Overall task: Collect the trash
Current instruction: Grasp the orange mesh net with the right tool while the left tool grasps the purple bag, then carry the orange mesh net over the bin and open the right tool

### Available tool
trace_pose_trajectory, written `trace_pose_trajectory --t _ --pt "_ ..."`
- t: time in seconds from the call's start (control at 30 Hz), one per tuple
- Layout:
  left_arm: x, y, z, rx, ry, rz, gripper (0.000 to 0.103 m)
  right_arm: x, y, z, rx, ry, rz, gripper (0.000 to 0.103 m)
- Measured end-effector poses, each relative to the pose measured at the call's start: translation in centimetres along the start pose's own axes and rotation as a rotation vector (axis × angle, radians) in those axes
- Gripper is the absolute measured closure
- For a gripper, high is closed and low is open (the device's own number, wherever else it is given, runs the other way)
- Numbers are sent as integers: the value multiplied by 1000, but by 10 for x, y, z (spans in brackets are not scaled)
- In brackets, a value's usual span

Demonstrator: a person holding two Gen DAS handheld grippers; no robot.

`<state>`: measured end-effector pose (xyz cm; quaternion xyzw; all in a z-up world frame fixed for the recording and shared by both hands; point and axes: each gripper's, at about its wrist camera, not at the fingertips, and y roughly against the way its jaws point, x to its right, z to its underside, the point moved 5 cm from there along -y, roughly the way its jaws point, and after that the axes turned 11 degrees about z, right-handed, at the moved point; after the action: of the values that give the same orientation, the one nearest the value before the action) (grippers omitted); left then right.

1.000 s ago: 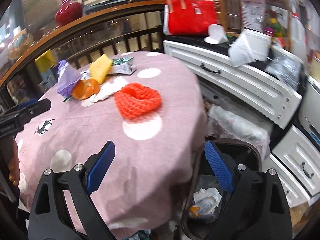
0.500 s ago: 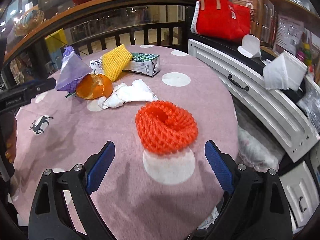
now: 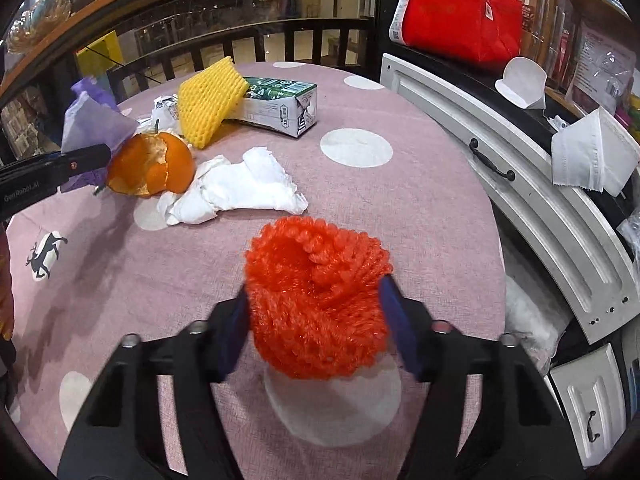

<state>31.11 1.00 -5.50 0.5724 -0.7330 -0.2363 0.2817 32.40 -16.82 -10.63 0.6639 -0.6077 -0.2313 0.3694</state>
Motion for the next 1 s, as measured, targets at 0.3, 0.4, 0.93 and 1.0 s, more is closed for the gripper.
trace_pose_trajectory --t 0.3,0.4,0.93,1.0 --pt "7 39 2 109 -18 -9 88 13 22 6 54 -69 -16 83" --pt "14 53 3 141 -29 5 88 17 35 11 79 -84 -17 83" --pt "101 102 19 224 -104 204 88 80 109 72 146 -232 47 83" --pt "116 104 21 225 -121 230 88 92 113 83 138 -258 64 83"
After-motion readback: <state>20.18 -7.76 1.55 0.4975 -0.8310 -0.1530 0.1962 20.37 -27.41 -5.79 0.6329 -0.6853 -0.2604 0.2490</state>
